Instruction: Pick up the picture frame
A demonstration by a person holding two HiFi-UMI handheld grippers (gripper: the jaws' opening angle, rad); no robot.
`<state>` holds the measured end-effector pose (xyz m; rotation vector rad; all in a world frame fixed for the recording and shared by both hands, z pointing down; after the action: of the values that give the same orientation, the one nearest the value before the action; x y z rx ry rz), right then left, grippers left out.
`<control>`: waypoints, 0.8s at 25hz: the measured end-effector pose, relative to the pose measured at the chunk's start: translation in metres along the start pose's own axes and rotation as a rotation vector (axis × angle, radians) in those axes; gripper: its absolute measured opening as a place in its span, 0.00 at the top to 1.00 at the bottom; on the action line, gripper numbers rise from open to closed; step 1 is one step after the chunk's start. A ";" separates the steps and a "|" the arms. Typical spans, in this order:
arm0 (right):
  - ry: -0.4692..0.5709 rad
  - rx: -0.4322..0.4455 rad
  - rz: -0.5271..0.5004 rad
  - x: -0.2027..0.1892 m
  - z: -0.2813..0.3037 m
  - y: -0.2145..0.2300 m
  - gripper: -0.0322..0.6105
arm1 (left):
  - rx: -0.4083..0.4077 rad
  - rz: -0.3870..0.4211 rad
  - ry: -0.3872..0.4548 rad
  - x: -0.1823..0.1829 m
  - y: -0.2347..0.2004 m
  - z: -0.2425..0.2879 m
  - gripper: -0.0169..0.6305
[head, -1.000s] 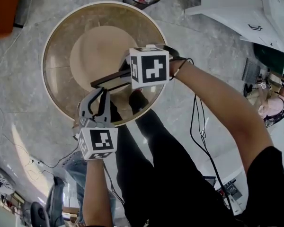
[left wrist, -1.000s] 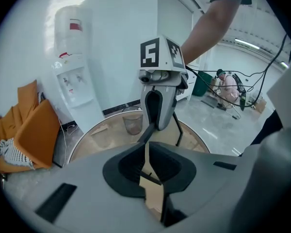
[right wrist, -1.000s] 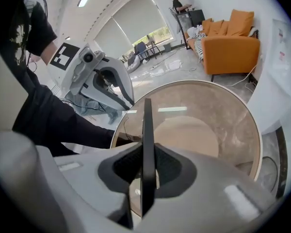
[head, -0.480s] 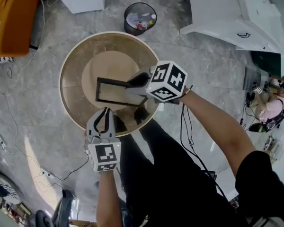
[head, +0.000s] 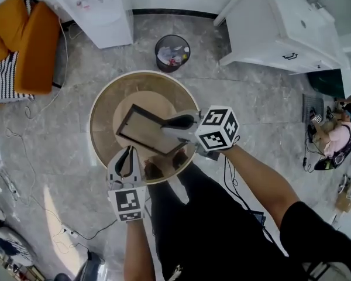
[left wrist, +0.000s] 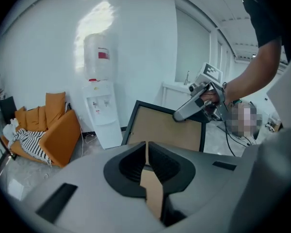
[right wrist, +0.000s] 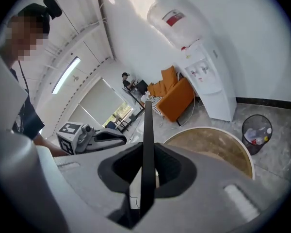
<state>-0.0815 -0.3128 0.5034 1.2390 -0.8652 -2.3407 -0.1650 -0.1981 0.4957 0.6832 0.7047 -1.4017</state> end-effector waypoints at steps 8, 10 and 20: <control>0.189 -0.019 0.060 0.040 -0.044 -0.052 0.85 | 0.011 -0.061 0.034 0.027 -0.016 -0.053 0.92; 0.233 -0.017 0.060 0.049 -0.052 -0.066 0.85 | 0.016 -0.050 0.049 0.036 -0.019 -0.064 0.92; 0.500 0.002 0.084 0.097 -0.105 -0.140 0.85 | 0.034 -0.097 0.229 0.113 -0.021 -0.129 0.92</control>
<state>-0.0518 -0.2989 0.3064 1.6500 -0.7267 -1.8356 -0.1862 -0.1694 0.3266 0.8550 0.9060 -1.4394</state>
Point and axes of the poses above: the fingertips, and each gripper's own axes: z forward along the fingers, y to its right, x out of its top, the point moved 3 cm from there along -z, backward along the fingers
